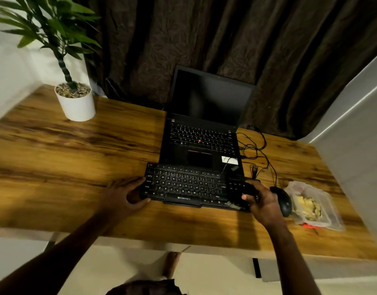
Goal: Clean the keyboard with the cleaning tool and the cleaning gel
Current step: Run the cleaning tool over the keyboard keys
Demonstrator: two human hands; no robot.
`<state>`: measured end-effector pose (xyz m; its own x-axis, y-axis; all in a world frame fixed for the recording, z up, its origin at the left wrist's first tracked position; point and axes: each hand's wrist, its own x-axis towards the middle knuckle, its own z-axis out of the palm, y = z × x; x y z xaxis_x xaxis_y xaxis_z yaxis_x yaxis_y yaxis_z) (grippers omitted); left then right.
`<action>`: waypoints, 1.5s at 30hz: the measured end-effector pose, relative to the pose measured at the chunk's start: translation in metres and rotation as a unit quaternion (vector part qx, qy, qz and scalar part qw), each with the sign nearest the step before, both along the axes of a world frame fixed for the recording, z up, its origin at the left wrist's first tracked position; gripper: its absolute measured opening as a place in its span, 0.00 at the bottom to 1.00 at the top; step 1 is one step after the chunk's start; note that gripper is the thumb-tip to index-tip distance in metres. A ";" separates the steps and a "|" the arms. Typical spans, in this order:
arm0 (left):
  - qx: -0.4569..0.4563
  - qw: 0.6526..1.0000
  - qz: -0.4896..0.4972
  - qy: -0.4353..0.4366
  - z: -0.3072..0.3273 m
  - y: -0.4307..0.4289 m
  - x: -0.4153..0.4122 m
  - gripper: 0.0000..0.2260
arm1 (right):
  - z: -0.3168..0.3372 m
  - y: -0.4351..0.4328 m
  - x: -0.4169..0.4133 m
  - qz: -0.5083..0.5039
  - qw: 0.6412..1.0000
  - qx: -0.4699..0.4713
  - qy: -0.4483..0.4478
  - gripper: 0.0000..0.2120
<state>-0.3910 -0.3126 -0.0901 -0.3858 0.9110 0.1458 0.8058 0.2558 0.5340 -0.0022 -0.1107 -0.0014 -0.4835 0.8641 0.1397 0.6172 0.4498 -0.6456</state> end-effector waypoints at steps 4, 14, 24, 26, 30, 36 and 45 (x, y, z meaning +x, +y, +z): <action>-0.012 1.000 -0.006 0.003 -0.001 0.001 -0.002 0.40 | -0.003 -0.008 -0.022 0.013 1.000 -0.006 0.016 0.18; 0.003 1.000 -0.008 -0.008 -0.002 0.001 -0.001 0.37 | 0.003 0.007 0.023 -0.013 1.000 0.021 0.003 0.21; 0.017 1.000 -0.008 -0.001 -0.002 0.002 0.000 0.36 | 0.000 0.001 0.006 0.011 1.000 0.018 0.010 0.20; 0.019 1.000 -0.006 -0.006 -0.001 0.002 0.001 0.36 | 0.003 0.002 0.006 0.007 1.000 0.018 0.023 0.20; 0.013 1.000 0.008 -0.015 0.000 0.002 0.003 0.37 | 0.004 0.008 0.030 -0.023 0.999 0.017 0.015 0.20; 0.005 1.000 -0.003 -0.011 -0.002 0.001 0.000 0.39 | -0.002 0.009 0.027 -0.038 0.999 0.034 0.003 0.19; 0.017 1.000 -0.004 -0.004 0.004 -0.001 0.004 0.36 | -0.003 0.010 0.013 -0.053 0.996 0.046 0.046 0.17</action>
